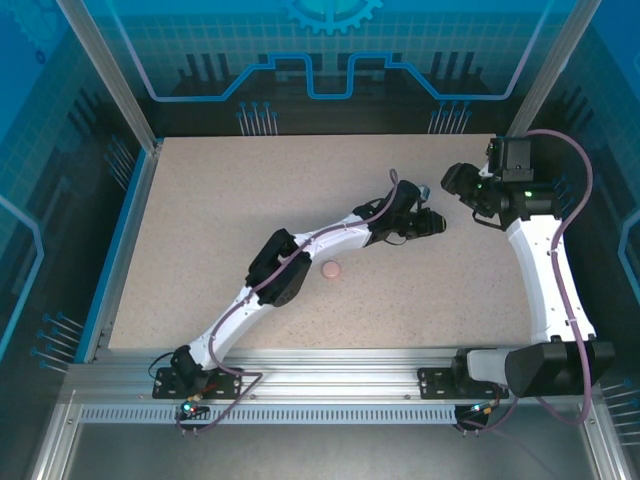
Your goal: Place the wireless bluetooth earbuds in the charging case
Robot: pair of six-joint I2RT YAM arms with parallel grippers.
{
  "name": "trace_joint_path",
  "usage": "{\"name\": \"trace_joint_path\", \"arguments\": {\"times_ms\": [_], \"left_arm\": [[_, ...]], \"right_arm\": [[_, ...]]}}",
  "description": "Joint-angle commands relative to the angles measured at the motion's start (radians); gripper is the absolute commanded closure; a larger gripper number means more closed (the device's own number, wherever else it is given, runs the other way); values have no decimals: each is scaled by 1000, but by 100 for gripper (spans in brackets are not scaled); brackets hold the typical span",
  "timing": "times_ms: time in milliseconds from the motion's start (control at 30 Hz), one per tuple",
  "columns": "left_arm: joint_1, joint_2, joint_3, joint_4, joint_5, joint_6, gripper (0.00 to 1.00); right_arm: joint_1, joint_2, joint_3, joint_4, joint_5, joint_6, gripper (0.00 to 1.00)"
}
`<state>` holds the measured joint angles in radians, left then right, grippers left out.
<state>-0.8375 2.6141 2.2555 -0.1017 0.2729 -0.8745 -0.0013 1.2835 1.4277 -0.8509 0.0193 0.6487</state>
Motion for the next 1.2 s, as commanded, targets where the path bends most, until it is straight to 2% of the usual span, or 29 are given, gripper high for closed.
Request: {"name": "trace_joint_path", "arguments": {"times_ms": [0,167,267,467,633,867,1000,1100,1167], "left_arm": [[-6,72,157,-183,34,-45,100],[-5,175,338,-334,22,-34,90],[-5,241,464,-441,14,-23,79],[-2,353,689,-622,2,3,70],[1,394,770,-707,-14,22,67],[10,393,838,-784,-50,65,54],[21,379,904,-849,-79,111,38],[27,330,908,-889,-113,162,27],[29,292,908,-917,-136,193,17]], "right_arm": [[-14,8,6,16,-14,9,39],[-14,10,1,19,-18,11,39],[-13,11,5,16,-19,14,39],[-14,6,10,12,-22,18,38],[-13,1,16,6,-23,21,38],[-13,-3,31,0,-30,29,37],[-13,-3,46,-2,-35,32,32],[-14,-2,55,-8,-34,41,18],[-14,0,63,-9,-32,42,14]]}}
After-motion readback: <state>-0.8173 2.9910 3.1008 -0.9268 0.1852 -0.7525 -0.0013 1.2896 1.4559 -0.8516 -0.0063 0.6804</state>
